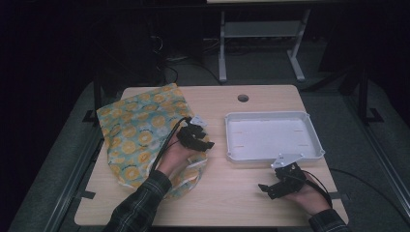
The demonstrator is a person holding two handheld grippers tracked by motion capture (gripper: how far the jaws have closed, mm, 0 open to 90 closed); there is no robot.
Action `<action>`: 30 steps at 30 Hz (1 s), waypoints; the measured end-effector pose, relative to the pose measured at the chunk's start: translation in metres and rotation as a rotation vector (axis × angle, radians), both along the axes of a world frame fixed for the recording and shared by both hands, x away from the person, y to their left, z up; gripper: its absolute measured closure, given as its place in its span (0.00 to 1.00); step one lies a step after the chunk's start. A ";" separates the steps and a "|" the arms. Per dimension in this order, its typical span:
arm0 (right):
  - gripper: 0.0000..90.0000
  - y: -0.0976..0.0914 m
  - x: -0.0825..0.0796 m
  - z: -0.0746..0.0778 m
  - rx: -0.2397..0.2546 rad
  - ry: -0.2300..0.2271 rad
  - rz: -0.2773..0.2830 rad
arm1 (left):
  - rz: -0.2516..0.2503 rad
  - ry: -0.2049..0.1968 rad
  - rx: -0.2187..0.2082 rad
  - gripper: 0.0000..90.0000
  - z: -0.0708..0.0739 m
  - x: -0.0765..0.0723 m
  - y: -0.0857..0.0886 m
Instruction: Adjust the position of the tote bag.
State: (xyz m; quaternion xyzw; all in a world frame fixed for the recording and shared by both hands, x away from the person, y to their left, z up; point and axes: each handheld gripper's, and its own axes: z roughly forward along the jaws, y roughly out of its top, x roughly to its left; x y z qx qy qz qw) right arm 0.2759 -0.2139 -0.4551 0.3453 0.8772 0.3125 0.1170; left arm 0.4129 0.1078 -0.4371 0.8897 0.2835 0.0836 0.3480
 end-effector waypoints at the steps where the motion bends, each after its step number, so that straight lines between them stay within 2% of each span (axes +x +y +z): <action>1: 0.06 0.000 0.000 0.000 0.000 0.000 0.000 | 0.003 0.006 0.009 0.49 -0.003 0.002 -0.001; 3: 0.06 0.000 0.000 0.000 0.001 0.001 0.001 | 0.018 0.016 0.004 0.50 -0.010 0.004 -0.003; 6: 0.06 0.000 0.000 0.000 0.001 0.000 0.000 | 0.004 0.028 0.039 0.51 -0.016 0.008 -0.002; 8: 0.06 0.000 0.000 0.000 0.001 0.000 0.001 | 0.016 0.033 0.034 0.52 -0.020 0.008 -0.004; 12: 0.06 0.000 0.000 0.000 0.000 0.000 0.001 | 0.015 0.020 0.047 0.56 -0.024 0.008 -0.006; 15: 0.06 0.000 0.000 0.000 0.001 0.000 0.002 | 0.018 0.004 0.064 0.61 -0.024 0.007 -0.007; 19: 0.06 0.000 0.000 0.000 0.003 0.000 0.001 | 0.017 -0.003 0.072 0.75 -0.023 0.007 -0.006; 26: 0.07 0.000 0.000 0.000 0.000 0.000 0.002 | 0.009 0.000 0.057 0.94 -0.024 0.009 -0.003; 28: 0.07 0.001 0.000 0.000 0.000 0.001 0.003 | 0.010 0.009 0.050 0.95 -0.024 0.010 -0.003; 30: 0.07 0.001 0.000 0.000 0.000 0.001 0.003 | 0.005 0.043 0.012 0.86 -0.025 0.011 -0.002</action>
